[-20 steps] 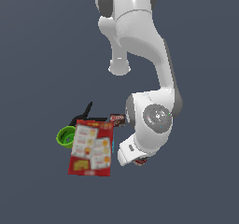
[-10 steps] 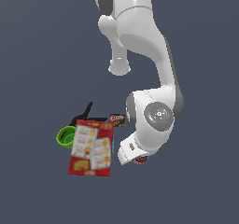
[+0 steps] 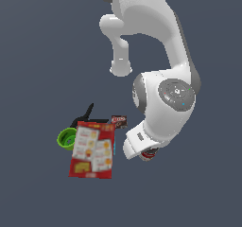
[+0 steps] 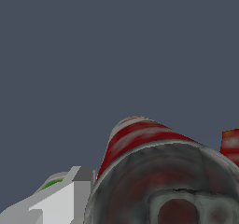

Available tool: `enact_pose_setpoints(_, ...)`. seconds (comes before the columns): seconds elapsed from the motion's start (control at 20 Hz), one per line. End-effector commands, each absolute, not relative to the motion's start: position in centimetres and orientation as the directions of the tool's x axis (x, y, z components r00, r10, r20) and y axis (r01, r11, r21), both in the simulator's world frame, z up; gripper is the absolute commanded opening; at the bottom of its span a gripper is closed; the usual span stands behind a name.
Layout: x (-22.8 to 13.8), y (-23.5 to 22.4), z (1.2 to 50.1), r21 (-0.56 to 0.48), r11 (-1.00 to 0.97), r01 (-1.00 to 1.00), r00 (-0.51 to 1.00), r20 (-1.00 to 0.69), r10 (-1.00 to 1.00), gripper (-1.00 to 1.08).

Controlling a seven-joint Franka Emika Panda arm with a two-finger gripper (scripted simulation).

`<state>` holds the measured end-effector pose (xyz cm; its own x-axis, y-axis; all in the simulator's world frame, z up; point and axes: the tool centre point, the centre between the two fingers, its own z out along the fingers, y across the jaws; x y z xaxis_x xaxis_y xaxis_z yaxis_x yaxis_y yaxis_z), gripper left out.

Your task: Pick up a designated object from a clutter of objects.

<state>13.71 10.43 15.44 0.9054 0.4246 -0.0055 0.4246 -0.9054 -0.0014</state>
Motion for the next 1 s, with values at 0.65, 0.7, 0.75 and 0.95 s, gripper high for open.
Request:
enact_pose_setpoints(0.65,12.2,13.8,33.2,0.001,-0.905,0.425,0.905,0.000,0.425,-1.00)
enact_pose_setpoints(0.7,12.1,14.0,34.3,0.001,-0.905,0.425,0.905,0.000,0.425,-1.00)
enact_pose_setpoints(0.75,12.0,14.2,35.3,0.000,-0.905,0.425,0.905,0.000,0.425,-1.00)
enact_pose_setpoints(0.95,11.8,15.0,39.2,0.000,-0.905,0.425,0.905,0.000,0.425,-1.00)
